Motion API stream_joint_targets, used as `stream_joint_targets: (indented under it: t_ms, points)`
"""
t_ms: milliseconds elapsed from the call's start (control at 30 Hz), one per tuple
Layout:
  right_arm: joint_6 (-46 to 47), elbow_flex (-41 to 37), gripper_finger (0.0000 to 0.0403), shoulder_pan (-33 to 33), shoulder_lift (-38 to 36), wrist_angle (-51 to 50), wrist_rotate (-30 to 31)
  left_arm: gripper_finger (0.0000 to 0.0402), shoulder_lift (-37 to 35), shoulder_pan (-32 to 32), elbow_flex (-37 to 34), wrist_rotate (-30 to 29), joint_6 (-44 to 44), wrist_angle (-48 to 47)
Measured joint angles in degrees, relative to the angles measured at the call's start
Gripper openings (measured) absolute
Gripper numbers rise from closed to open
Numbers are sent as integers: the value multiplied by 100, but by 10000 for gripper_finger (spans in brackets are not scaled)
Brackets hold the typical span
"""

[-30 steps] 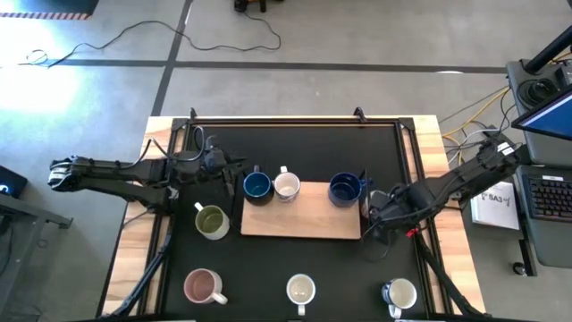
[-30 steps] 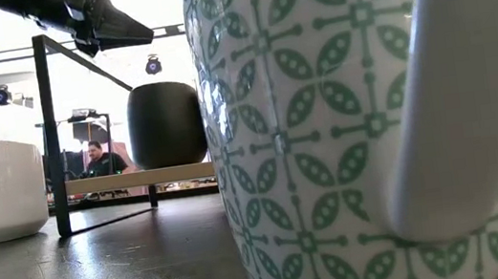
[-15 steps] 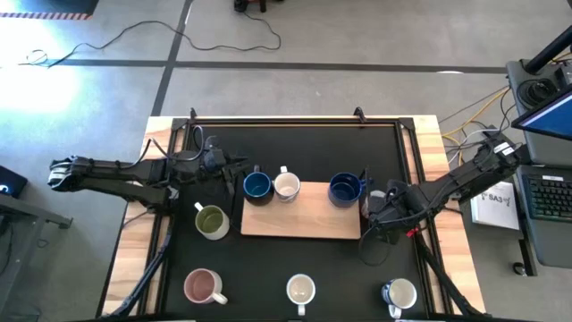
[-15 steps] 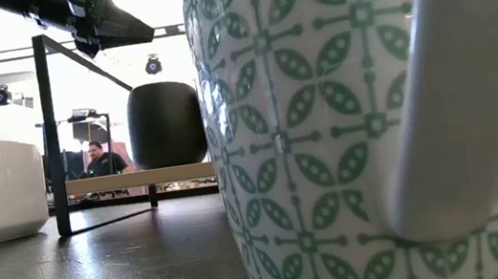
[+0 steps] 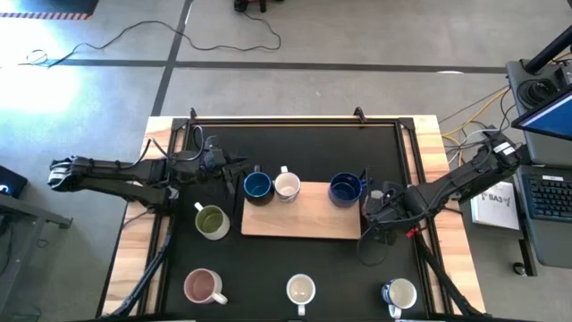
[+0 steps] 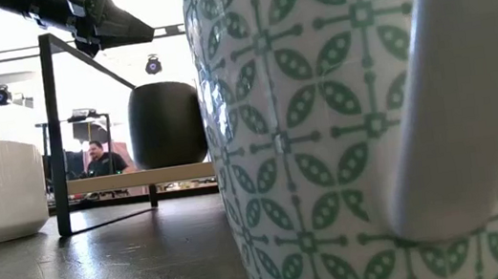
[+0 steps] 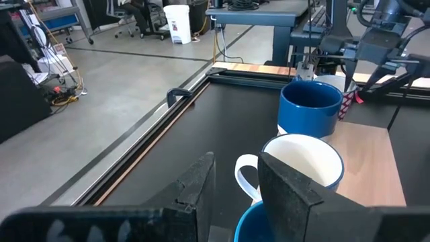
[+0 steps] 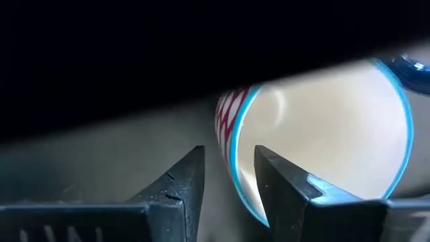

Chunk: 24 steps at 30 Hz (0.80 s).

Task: Place coffee mugs
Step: Put the red patterned mug on the shelf

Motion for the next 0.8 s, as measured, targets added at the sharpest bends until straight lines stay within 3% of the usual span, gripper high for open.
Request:
stream_joint_targets:
  t_ms: [467,800]
  points:
    - [-211,19,18,-37,0,-24,-29,96,0,0,0,-4,4,0]
    - [-172,274,11,-34,-175,-244,-359,96,0,0,0,-9,22,0]
